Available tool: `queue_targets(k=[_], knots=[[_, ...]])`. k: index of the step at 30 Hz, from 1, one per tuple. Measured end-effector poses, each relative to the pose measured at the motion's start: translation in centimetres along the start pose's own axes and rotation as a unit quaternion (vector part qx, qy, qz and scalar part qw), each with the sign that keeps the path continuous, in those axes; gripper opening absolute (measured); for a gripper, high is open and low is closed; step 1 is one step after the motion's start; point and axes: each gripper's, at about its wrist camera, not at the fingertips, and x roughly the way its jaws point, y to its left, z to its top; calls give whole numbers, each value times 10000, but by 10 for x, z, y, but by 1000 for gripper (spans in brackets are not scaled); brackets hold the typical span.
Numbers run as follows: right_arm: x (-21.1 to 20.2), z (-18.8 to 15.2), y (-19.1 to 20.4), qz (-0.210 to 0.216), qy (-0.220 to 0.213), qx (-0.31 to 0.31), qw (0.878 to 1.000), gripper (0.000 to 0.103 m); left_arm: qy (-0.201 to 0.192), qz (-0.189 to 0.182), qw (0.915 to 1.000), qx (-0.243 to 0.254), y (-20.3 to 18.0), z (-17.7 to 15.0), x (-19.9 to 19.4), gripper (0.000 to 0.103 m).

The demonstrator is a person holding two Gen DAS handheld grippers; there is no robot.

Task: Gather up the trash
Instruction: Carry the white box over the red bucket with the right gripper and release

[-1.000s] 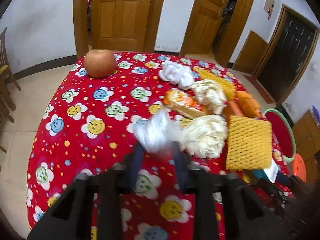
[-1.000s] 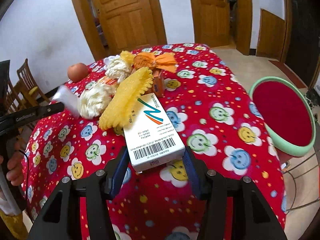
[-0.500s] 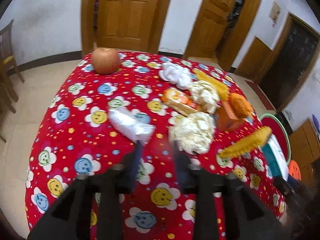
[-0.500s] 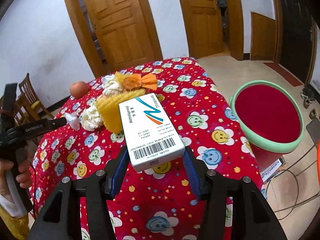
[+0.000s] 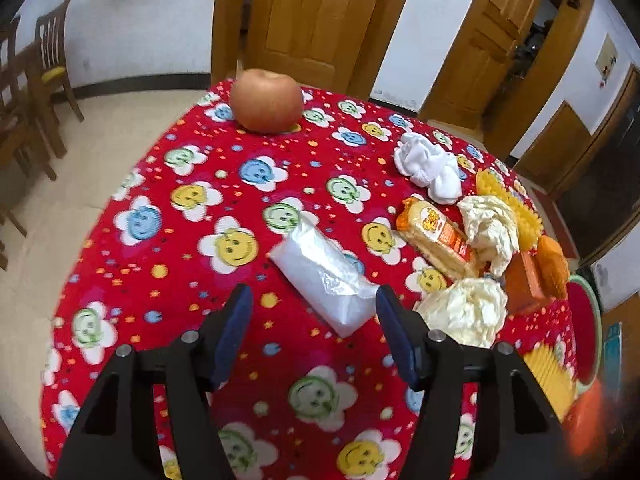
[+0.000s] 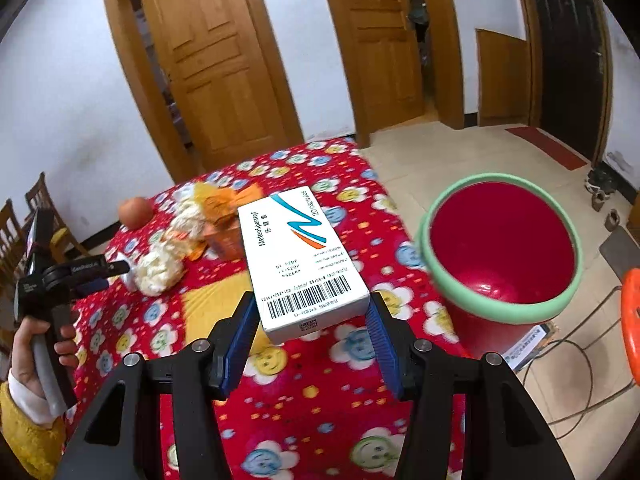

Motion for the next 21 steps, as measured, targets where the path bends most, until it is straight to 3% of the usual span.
queue_targets(k=[9, 11, 12, 21], knots=[[7, 13, -46, -529, -142, 388, 9977, 56, 175, -223, 9995, -134, -11, 5, 22, 63], [9, 16, -60, -699, -166, 488, 9962, 56, 190, -219, 9995, -96, -13, 6, 26, 48], [11, 17, -67, -776, -167, 544, 9954, 56, 208, -225, 9995, -71, -14, 5, 28, 45], [35, 19, -121, -1264, -3, 986, 9871, 56, 0, -332, 9993, 171, -28, 4, 8, 43]])
